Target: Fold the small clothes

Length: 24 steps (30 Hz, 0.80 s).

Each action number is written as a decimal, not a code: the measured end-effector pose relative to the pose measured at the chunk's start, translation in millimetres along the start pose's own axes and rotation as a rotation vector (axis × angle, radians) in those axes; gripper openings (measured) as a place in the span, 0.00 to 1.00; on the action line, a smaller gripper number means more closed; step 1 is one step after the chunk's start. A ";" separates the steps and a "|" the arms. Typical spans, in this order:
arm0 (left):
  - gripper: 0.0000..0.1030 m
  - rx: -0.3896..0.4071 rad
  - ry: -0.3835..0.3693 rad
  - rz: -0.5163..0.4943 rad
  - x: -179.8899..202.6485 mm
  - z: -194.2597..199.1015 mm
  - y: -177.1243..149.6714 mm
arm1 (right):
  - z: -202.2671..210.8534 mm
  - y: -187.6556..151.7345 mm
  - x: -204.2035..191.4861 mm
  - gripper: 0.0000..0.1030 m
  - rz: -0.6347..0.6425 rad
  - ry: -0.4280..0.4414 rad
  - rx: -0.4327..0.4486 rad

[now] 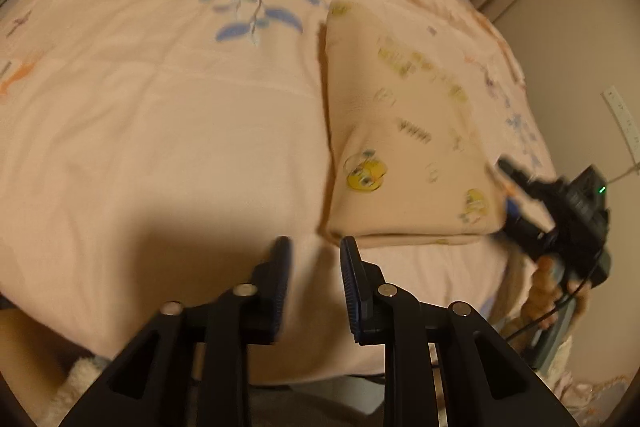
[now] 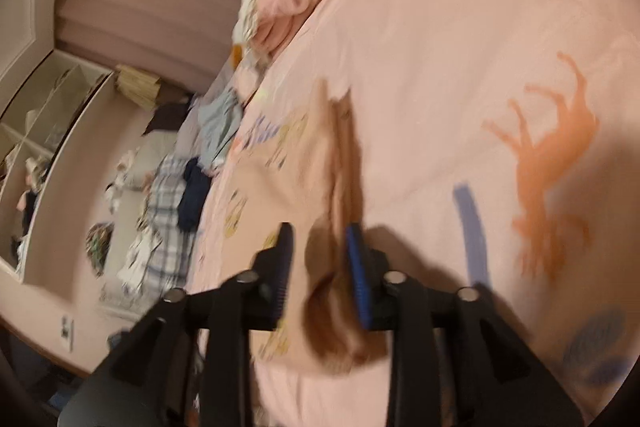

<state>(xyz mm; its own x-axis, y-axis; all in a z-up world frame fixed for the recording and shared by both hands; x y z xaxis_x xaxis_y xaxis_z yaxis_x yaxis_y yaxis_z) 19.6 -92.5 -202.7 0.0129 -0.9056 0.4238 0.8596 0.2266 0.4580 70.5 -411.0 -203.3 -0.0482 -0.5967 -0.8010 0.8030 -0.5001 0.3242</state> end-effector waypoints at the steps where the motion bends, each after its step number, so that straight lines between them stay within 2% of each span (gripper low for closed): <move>1: 0.22 0.028 -0.013 -0.004 0.9 8.9 1.1 | 5.8 -3.2 -3.2 0.40 0.016 -0.052 0.007; 4: 0.22 0.183 -0.064 -0.060 15.5 35.5 16.1 | 21.6 -11.5 -11.9 0.39 0.100 -0.130 0.049; 6: 0.22 0.295 -0.085 -0.120 29.2 38.1 29.4 | 27.6 -12.7 -31.7 0.38 0.176 -0.111 0.080; 7: 0.22 0.318 -0.098 -0.146 35.8 32.0 35.8 | 30.3 -13.2 -43.0 0.37 0.211 -0.093 0.107; 8: 0.22 0.297 -0.124 -0.170 42.5 16.1 42.7 | 28.7 -12.5 -48.0 0.36 0.224 -0.077 0.119; 9: 0.22 0.250 -0.145 -0.181 47.2 0.0 47.2 | 24.1 -13.4 -53.3 0.27 0.239 -0.046 0.117; 11: 0.22 0.130 -0.145 -0.177 49.1 -33.6 47.0 | 0.4 -21.0 -56.6 0.12 0.263 -0.018 0.024; 12: 0.22 0.073 -0.122 -0.187 46.7 -52.1 41.3 | -11.0 -24.6 -55.2 0.12 0.261 -0.031 -0.013; 14: 0.20 0.011 -0.017 -0.218 38.7 -74.6 29.4 | -37.7 -38.3 -43.5 0.10 0.255 -0.119 -0.110; 15: 0.18 0.029 -0.015 -0.238 35.9 -76.1 23.8 | -50.1 -48.8 -30.5 0.00 0.241 -0.198 -0.166; 16: 0.18 0.060 -0.022 -0.258 34.4 -71.2 19.1 | -52.2 -56.7 -21.8 0.00 0.228 -0.198 -0.167; 17: 0.18 0.060 -0.016 -0.281 34.8 -66.0 15.3 | -45.3 -60.1 -20.2 0.00 0.228 -0.170 -0.130; 20: 0.18 0.051 -0.001 -0.285 39.4 -46.1 20.8 | -29.2 -58.7 -24.1 0.00 0.227 -0.195 -0.148; 22: 0.18 0.113 -0.055 -0.287 44.5 -24.1 34.1 | -20.0 -50.5 -35.3 0.10 0.255 -0.231 -0.143; 24: 0.18 0.198 -0.123 -0.307 56.6 -9.7 45.5 | -8.1 -39.9 -54.7 0.10 0.319 -0.253 -0.093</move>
<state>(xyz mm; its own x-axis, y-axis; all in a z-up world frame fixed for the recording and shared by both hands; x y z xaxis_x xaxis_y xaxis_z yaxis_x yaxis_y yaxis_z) 64.4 -136.9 -165.4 -0.3017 -0.8950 0.3285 0.6987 0.0269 0.7149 46.0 -353.4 -176.5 0.0770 -0.8537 -0.5150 0.8508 -0.2130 0.4803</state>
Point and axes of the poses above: each gripper's, at about its wrist camera, not at the fingertips, and z roughly against the way its jaws point, x to its right, y to its top, the point moved 2 cm from there along -z, roughly the way its jaws point, and after that the axes turned 4 degrees about x, right-handed, at the moved point
